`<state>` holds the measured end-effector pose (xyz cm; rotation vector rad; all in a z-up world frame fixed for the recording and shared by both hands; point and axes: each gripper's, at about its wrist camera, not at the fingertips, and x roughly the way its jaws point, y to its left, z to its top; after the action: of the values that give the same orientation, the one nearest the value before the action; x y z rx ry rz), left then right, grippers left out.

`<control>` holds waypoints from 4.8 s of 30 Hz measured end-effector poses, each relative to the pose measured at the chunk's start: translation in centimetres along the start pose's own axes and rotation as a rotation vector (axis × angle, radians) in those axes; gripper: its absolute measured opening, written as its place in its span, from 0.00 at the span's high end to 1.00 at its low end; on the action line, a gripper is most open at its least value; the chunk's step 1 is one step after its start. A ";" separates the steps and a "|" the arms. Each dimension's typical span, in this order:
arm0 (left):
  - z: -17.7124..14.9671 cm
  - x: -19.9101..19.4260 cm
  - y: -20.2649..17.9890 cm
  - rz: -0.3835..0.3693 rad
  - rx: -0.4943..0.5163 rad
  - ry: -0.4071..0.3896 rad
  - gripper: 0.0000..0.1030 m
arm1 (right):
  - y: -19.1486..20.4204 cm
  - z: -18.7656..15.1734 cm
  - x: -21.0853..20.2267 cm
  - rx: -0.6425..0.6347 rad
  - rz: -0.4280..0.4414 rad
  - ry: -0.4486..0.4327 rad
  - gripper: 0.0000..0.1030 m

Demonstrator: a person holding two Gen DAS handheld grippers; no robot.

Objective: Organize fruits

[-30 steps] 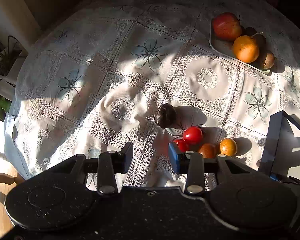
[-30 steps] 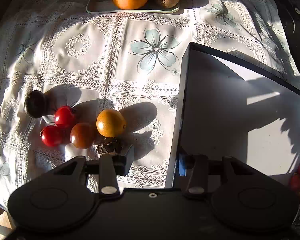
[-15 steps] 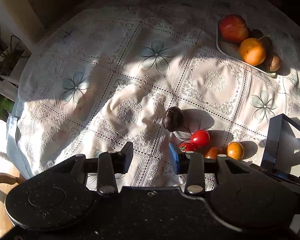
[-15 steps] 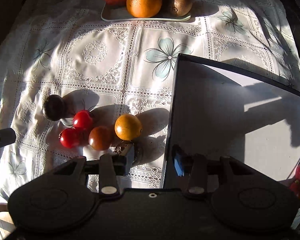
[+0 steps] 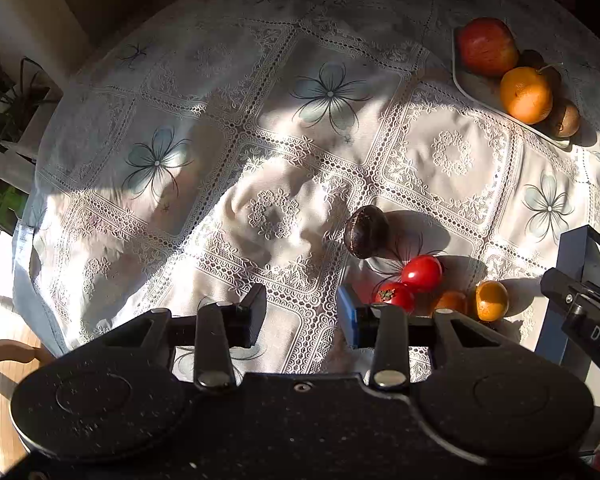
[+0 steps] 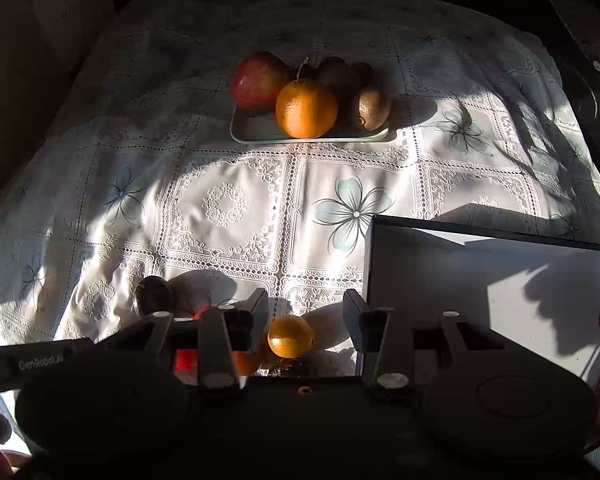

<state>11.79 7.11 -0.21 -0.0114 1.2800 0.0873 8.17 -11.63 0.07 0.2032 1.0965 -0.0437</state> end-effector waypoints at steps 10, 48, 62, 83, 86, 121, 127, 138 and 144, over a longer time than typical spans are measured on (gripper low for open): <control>0.0 2.2 0.5 -0.019 0.019 0.070 0.54 | 1.4 -0.7 7.1 -0.038 -0.077 0.172 0.57; -1.1 4.7 -5.0 -0.115 0.134 0.036 0.52 | -4.0 2.5 0.4 0.095 0.010 -0.015 0.62; -1.3 7.2 -6.8 -0.062 0.129 0.060 0.59 | -4.9 1.9 0.2 0.087 -0.018 0.012 0.62; -5.3 -4.8 -16.8 -0.184 0.329 -0.139 0.60 | -14.6 0.0 -3.7 0.216 -0.117 0.018 0.62; -6.2 -4.0 -17.9 -0.183 0.359 -0.111 0.60 | -15.6 -0.1 -3.5 0.227 -0.130 0.040 0.62; -8.4 -1.3 -18.9 -0.125 0.383 -0.008 0.55 | -16.2 -0.2 -3.4 0.206 -0.130 0.080 0.62; -8.6 -1.3 -18.8 -0.119 0.392 -0.006 0.55 | -16.3 -0.3 -3.7 0.208 -0.133 0.080 0.62; -9.6 -1.8 -18.2 -0.113 0.406 0.000 0.55 | -16.3 -1.2 -4.8 0.205 -0.144 0.080 0.62; -10.3 -2.7 -17.1 -0.108 0.398 -0.008 0.55 | -16.2 -2.1 -5.5 0.202 -0.157 0.082 0.62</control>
<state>2.37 -10.69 -1.32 0.2607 1.2680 -0.2607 1.66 -27.47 1.72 0.3014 1.1883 -0.2893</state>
